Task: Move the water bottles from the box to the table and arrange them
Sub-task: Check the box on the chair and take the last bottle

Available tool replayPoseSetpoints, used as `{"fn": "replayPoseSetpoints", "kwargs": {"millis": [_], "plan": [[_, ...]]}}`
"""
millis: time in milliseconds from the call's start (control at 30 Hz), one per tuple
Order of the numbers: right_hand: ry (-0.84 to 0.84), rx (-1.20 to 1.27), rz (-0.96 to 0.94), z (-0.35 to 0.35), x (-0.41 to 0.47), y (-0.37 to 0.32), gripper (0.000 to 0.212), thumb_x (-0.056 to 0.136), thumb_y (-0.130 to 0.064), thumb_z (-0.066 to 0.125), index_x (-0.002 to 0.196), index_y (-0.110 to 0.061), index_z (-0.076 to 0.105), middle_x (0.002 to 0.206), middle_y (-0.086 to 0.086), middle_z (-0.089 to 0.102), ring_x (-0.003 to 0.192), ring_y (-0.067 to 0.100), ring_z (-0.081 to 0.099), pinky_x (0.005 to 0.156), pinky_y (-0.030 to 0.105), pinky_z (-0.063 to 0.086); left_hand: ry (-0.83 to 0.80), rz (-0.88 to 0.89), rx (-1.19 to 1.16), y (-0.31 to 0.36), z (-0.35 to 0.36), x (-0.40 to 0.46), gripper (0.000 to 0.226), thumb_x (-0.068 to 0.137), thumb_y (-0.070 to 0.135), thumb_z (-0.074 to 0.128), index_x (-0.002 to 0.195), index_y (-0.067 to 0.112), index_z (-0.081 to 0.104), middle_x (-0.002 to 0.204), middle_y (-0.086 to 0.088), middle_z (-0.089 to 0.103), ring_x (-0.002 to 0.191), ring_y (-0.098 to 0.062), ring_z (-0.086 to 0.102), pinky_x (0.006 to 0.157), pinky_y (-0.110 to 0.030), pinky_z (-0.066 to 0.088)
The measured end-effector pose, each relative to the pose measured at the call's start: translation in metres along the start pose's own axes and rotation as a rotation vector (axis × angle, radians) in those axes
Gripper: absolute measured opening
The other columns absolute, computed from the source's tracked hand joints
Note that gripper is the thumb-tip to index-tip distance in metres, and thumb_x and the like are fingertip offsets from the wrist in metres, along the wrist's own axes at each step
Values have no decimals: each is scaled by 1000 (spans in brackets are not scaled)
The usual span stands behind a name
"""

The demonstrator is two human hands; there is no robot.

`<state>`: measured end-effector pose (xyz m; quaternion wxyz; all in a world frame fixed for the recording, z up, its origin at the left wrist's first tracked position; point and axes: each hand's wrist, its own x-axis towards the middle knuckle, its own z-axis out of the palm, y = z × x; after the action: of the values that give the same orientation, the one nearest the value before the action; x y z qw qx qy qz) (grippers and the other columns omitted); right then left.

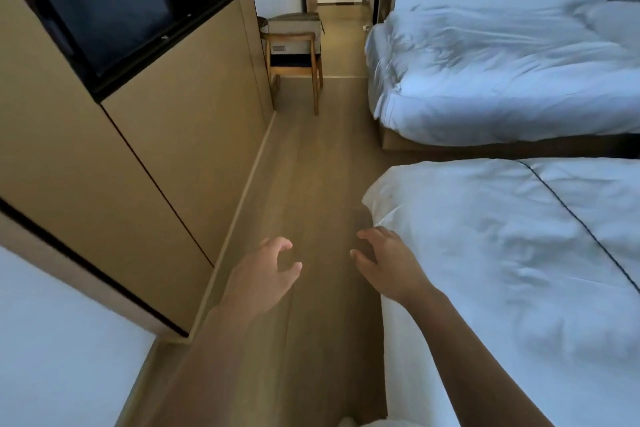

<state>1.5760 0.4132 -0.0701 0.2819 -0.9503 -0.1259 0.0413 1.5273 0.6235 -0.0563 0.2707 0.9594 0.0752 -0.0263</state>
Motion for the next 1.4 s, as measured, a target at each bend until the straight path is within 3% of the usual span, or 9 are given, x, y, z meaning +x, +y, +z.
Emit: {"fn": "replayPoseSetpoints", "kwargs": {"millis": [200, 433, 533, 933, 1067, 1400], "plan": [[-41, -4, -37, -13, 111, 21, 41, 92, -36, 52, 129, -18, 50, 128, 1, 54, 116, 21, 49, 96, 32, 43, 32, -78, -102, 13, -1, 108, 36, 86, 27, 65, 120, 17, 56, 125, -1, 53, 101, -18, 59, 91, -35, 47], [-36, -22, -32, -22, 262, 44, 37, 92, -32, 52, 123, -13, 53, 122, 2, 54, 113, 19, 48, 93, 30, 44, 32, -52, -82, 16, -6, 274, 35, 86, 26, 65, 119, 15, 57, 127, -3, 54, 112, -21, 56, 90, -28, 45], [-30, -38, -21, -33, 334, 49, 45, 93, -32, 51, 133, -12, 46, 131, 3, 50, 119, 19, 45, 96, 29, 40, 30, -16, -59, 21, -17, 352, 36, 85, 26, 66, 119, 14, 58, 125, -4, 55, 110, -23, 58, 91, -34, 47], [-38, 0, 64, -47, 615, 82, 46, 92, -33, 52, 134, -18, 46, 129, 0, 50, 119, 14, 44, 95, 25, 39, 16, 5, -40, 25, -46, 642, 36, 85, 29, 66, 120, 19, 58, 124, 2, 59, 109, -17, 57, 87, -26, 45], [-42, -23, 32, -49, 704, 102, 44, 91, -34, 52, 131, -16, 48, 125, 0, 52, 116, 15, 46, 92, 25, 41, 32, -5, -37, 28, -45, 731, 38, 85, 30, 66, 120, 19, 59, 124, 2, 59, 104, -18, 58, 80, -23, 41], [-28, 15, -75, -95, 989, 134, 39, 89, -35, 55, 122, -14, 53, 114, 0, 55, 105, 16, 51, 80, 23, 37, 159, -87, -56, 61, -72, 982, 39, 86, 36, 62, 123, 24, 55, 125, 3, 55, 100, -13, 54, 78, -26, 43]]}}
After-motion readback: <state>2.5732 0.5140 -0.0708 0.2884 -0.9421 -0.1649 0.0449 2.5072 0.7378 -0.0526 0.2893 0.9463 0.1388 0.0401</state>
